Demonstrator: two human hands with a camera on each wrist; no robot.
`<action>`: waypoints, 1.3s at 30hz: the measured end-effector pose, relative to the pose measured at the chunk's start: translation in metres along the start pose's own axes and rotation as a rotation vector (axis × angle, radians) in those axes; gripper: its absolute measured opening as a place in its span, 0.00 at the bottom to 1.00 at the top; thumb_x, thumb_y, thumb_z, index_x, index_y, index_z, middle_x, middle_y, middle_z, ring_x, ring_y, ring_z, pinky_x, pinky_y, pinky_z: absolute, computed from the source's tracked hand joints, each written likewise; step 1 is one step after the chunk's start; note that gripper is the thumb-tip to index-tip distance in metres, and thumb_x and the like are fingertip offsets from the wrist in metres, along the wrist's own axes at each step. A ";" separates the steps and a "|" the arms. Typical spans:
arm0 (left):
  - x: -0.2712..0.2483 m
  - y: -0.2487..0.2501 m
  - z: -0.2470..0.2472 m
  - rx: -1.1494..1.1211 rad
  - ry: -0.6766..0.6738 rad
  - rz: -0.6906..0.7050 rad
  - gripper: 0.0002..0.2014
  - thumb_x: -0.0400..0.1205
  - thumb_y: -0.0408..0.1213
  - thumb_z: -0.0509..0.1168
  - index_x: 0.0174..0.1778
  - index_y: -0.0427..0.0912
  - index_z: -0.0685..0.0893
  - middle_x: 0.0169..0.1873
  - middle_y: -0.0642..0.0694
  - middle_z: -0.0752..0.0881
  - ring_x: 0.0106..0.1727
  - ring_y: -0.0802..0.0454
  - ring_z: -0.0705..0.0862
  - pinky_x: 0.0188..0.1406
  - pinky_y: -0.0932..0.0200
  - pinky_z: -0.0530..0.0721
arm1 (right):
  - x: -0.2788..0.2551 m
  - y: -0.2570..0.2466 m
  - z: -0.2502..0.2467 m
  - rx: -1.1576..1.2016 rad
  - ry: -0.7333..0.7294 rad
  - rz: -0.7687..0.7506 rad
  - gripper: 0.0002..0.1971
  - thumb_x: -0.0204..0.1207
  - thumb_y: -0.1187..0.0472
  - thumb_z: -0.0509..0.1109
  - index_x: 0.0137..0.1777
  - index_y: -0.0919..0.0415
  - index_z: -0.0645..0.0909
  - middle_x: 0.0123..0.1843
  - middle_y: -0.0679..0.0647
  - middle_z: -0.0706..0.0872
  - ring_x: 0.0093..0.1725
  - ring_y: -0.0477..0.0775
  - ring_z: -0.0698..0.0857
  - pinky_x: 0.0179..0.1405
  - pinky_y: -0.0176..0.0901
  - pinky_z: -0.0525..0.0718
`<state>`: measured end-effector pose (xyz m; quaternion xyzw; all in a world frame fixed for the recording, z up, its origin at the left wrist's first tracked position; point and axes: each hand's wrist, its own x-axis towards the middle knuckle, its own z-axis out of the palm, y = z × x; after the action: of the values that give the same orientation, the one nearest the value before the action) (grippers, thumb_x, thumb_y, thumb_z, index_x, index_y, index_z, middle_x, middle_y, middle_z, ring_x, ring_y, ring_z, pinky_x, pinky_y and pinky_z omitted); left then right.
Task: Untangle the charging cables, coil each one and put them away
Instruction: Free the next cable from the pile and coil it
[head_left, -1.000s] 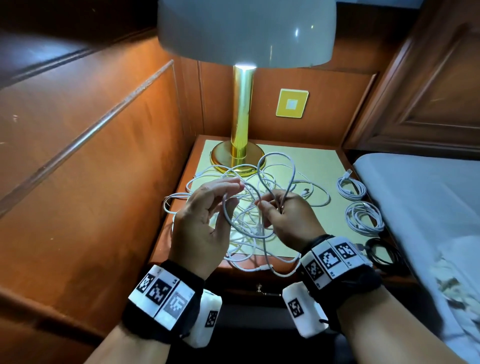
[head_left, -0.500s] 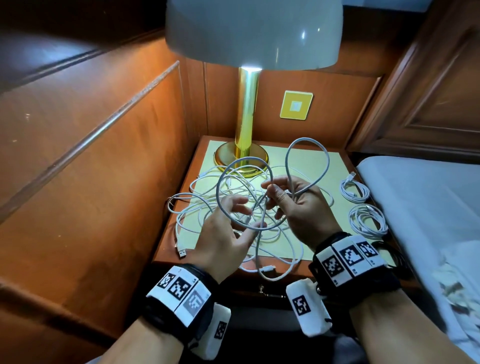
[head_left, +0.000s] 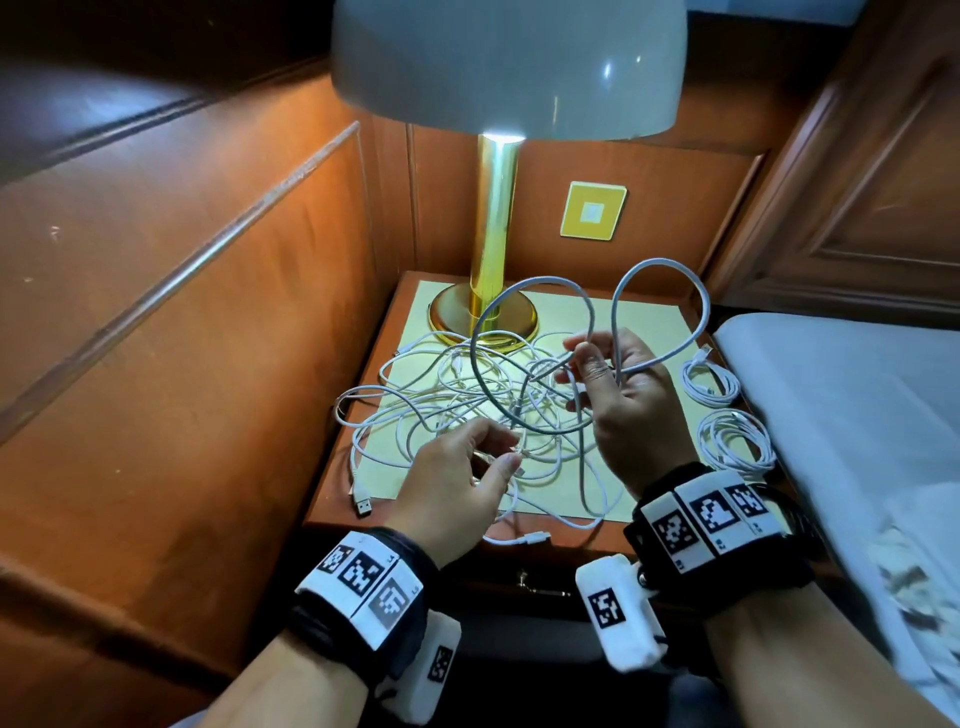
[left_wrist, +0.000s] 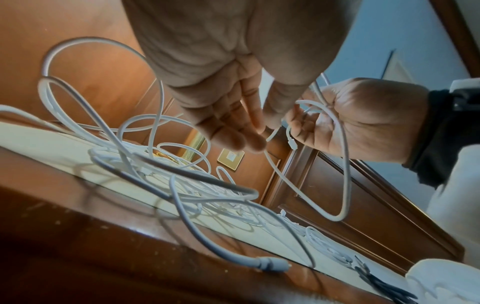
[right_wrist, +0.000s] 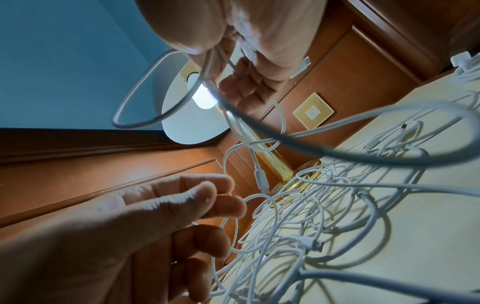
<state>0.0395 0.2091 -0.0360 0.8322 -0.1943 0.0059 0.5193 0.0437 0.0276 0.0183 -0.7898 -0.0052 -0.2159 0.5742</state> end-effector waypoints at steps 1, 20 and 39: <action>0.000 0.000 -0.001 0.009 0.015 0.009 0.05 0.84 0.40 0.70 0.55 0.50 0.85 0.44 0.56 0.89 0.43 0.59 0.88 0.46 0.50 0.88 | 0.000 0.000 -0.001 0.012 0.006 0.004 0.07 0.88 0.58 0.62 0.52 0.53 0.81 0.44 0.55 0.88 0.46 0.57 0.89 0.42 0.48 0.88; 0.012 0.003 -0.026 -0.165 0.253 0.227 0.27 0.87 0.25 0.56 0.77 0.57 0.76 0.65 0.62 0.84 0.54 0.48 0.88 0.48 0.38 0.90 | -0.015 -0.011 0.008 -0.122 -0.186 -0.045 0.22 0.83 0.43 0.61 0.42 0.63 0.79 0.34 0.52 0.86 0.30 0.39 0.85 0.32 0.42 0.80; 0.022 -0.011 -0.050 -0.299 0.289 0.084 0.37 0.82 0.27 0.54 0.88 0.51 0.52 0.84 0.59 0.64 0.77 0.55 0.75 0.68 0.53 0.82 | -0.018 -0.012 0.028 -0.094 -0.116 -0.269 0.07 0.85 0.57 0.62 0.50 0.56 0.80 0.42 0.52 0.86 0.45 0.44 0.85 0.45 0.32 0.82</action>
<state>0.0731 0.2501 -0.0174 0.7276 -0.1512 0.1180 0.6586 0.0339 0.0616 0.0160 -0.8192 -0.1340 -0.2448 0.5010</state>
